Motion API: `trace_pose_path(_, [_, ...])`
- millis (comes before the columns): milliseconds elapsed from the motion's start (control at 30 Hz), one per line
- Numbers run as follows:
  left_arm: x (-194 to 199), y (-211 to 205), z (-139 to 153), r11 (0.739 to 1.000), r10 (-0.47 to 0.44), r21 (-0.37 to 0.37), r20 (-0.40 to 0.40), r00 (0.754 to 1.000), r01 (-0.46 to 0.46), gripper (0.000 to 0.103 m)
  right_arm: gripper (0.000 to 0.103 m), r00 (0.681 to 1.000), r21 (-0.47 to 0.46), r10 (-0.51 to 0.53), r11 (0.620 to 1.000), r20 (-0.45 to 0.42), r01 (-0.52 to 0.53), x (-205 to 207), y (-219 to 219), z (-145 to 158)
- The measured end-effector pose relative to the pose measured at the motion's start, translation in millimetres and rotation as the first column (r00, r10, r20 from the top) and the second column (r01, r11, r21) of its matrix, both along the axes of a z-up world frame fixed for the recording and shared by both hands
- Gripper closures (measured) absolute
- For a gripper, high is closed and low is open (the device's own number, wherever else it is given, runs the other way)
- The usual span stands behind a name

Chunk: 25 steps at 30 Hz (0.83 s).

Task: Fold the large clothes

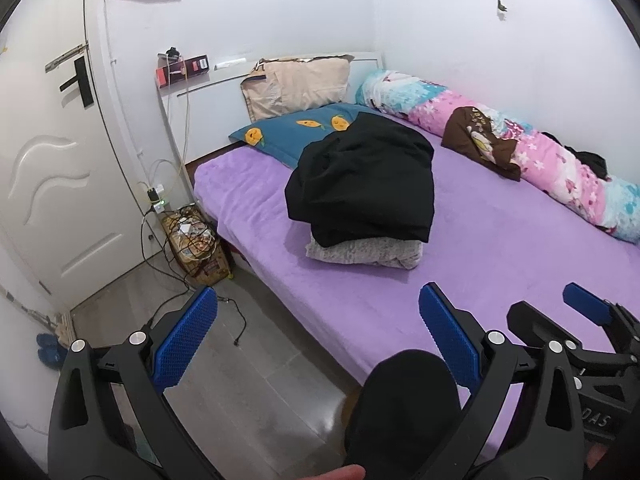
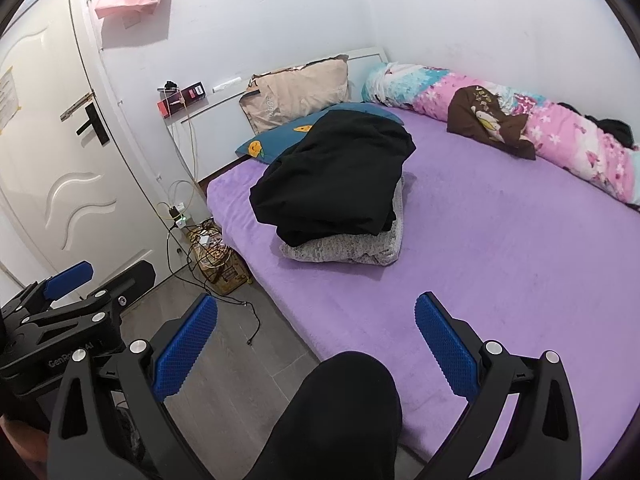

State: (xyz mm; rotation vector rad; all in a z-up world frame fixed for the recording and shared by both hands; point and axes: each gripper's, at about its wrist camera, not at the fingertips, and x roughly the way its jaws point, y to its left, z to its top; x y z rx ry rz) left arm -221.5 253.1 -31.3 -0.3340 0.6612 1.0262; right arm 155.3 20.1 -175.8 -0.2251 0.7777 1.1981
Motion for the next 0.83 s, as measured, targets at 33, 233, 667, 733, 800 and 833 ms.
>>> trace_pose_path(33, [0.5,-0.8,0.5,1.0,0.0,0.008,-0.002,1.0,0.0,0.006,0.005,1.0,0.001,-0.002,1.0,-0.004,0.002,0.7,-0.1,-0.3])
trace_pose_path(233, [0.0,-0.6,0.9,1.0,-0.003,0.007,0.003,1.0,0.003,0.006,0.005,1.0,-0.002,-0.006,1.0,-0.006,0.006,2.0,1.8,-1.8])
trace_pose_path(667, [-0.6,3.1,-3.3,1.0,-0.015,-0.006,0.01,1.0,0.015,0.006,0.005,1.0,0.002,-0.004,1.0,0.0,0.004,2.1,-0.6,-0.9])
trace_pose_path(733, [-0.2,3.9,-4.7,1.0,-0.018,-0.008,0.007,1.0,0.018,0.006,0.005,1.0,-0.001,-0.005,1.0,0.001,0.005,2.4,-0.7,-0.9])
trace_pose_path(800, [0.0,5.0,-4.7,1.0,-0.019,-0.009,0.006,1.0,0.019,0.006,0.005,1.0,0.0,-0.005,1.0,-0.001,0.005,2.2,-0.4,-0.8])
trace_pose_path(833, [-0.3,4.8,-5.1,1.0,-0.018,-0.008,0.005,1.0,0.018,0.006,0.005,1.0,-0.001,-0.005,1.0,-0.001,0.005,2.0,-0.4,-0.9])
